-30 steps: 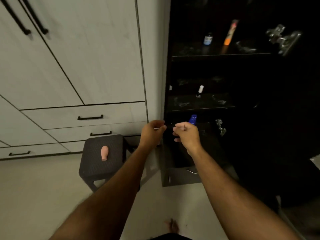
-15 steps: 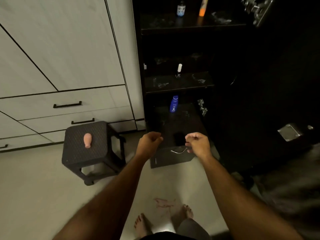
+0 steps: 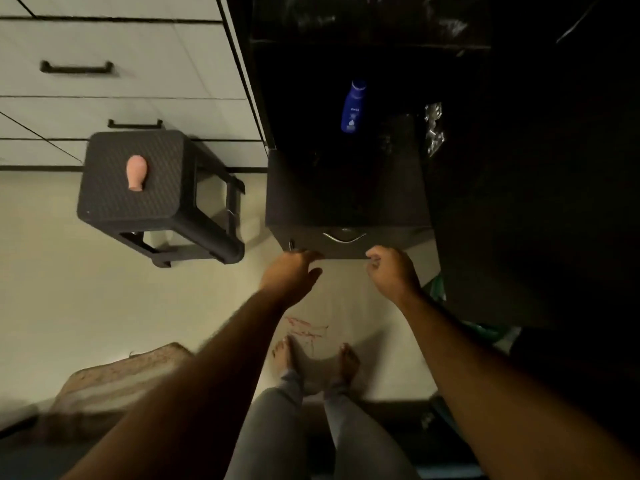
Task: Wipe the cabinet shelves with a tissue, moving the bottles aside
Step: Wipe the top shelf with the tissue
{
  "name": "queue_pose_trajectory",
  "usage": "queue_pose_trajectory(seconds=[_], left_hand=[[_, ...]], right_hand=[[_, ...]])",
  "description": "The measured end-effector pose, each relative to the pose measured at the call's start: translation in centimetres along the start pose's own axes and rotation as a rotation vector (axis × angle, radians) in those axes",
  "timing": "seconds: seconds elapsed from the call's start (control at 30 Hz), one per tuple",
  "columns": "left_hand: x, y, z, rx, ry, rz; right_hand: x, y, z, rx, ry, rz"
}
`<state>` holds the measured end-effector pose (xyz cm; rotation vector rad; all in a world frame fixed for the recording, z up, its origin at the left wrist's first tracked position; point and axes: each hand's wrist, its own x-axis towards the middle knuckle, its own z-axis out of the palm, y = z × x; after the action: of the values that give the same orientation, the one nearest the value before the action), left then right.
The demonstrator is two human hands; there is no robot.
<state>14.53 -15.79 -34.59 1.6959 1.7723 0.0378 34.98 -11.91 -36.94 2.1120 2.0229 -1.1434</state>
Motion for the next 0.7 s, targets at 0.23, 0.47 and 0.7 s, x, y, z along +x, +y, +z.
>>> queue_pose_trajectory(seconds=[0.23, 0.47, 0.7], left_hand=[[7.3, -1.1, 6.1, 0.129, -0.065, 0.123], [11.5, -2.2, 9.8, 0.253, -0.092, 0.143], [9.4, -2.2, 10.7, 0.287, -0.073, 0.150]], right_hand=[[6.4, 2.0, 4.4, -0.179, -0.047, -0.160], [10.4, 3.6, 6.6, -0.275, -0.013, -0.267], [8.2, 4.9, 7.3, -0.264, -0.007, -0.298]])
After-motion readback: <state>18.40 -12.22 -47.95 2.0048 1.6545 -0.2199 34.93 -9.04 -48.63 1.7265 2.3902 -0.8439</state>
